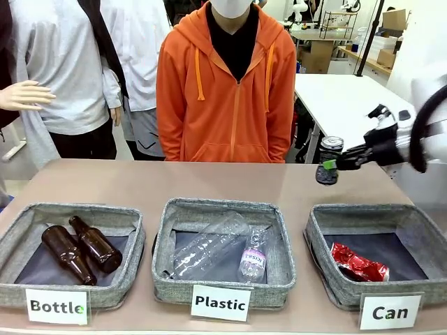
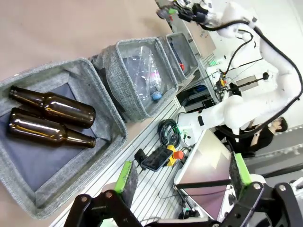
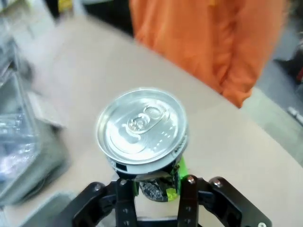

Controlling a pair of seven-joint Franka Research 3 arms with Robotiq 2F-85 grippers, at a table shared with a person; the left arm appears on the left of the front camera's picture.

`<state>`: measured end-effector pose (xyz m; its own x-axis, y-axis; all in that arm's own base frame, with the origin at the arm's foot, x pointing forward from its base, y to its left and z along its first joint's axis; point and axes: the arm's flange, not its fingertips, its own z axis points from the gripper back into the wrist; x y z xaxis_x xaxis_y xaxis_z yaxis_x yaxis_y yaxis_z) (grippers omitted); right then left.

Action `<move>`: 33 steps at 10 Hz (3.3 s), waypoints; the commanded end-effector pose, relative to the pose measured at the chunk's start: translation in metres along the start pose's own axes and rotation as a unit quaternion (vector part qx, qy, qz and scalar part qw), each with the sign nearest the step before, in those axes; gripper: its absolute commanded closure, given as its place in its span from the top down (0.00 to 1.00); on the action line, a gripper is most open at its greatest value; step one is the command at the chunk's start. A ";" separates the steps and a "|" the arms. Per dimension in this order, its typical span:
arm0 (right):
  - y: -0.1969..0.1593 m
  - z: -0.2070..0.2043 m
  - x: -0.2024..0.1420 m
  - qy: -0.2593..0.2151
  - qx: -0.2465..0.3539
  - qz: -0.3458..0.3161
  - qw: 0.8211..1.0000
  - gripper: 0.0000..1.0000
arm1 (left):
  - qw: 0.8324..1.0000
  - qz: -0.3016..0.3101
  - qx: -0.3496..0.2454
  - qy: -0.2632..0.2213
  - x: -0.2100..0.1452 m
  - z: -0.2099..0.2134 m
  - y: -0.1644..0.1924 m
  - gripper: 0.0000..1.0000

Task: Sort the can waste into the basket.
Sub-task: Pick up the can waste from the table and place it in the right Fabric basket.

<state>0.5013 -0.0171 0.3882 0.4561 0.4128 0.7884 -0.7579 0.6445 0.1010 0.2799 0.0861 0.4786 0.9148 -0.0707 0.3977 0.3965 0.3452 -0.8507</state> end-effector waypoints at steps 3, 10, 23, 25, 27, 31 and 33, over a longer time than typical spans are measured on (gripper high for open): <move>0.075 0.090 0.019 0.165 0.058 0.141 0.974 0.06 | 1.000 0.001 -0.004 0.004 -0.001 0.002 -0.003 1.00; 0.104 0.098 -0.007 0.355 0.055 0.309 0.881 0.06 | 1.000 0.001 -0.004 0.004 -0.001 0.002 -0.003 1.00; 0.096 0.108 0.035 -0.087 0.111 -0.357 0.923 1.00 | 1.000 0.001 -0.004 0.004 -0.001 0.002 -0.003 1.00; 0.083 0.112 0.030 -0.144 0.180 -0.465 0.855 1.00 | 1.000 0.001 -0.004 0.004 -0.001 0.002 -0.003 1.00; 0.056 0.116 0.022 -0.202 0.229 -0.520 0.798 1.00 | 1.000 0.001 -0.004 0.004 -0.001 0.002 -0.003 1.00; 0.057 0.117 0.011 0.030 0.226 -0.346 0.910 1.00 | 1.000 0.001 -0.004 0.004 -0.001 0.002 -0.003 1.00; 0.057 0.117 0.011 0.030 0.226 -0.346 0.910 1.00 | 1.000 0.001 -0.004 0.004 -0.001 0.002 -0.003 1.00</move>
<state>0.4124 -0.0459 0.4705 0.9235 0.0264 0.3827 -0.3551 0.4365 0.8267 0.2801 0.0859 0.4785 0.9149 -0.0719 0.3972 0.3966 0.3441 -0.8511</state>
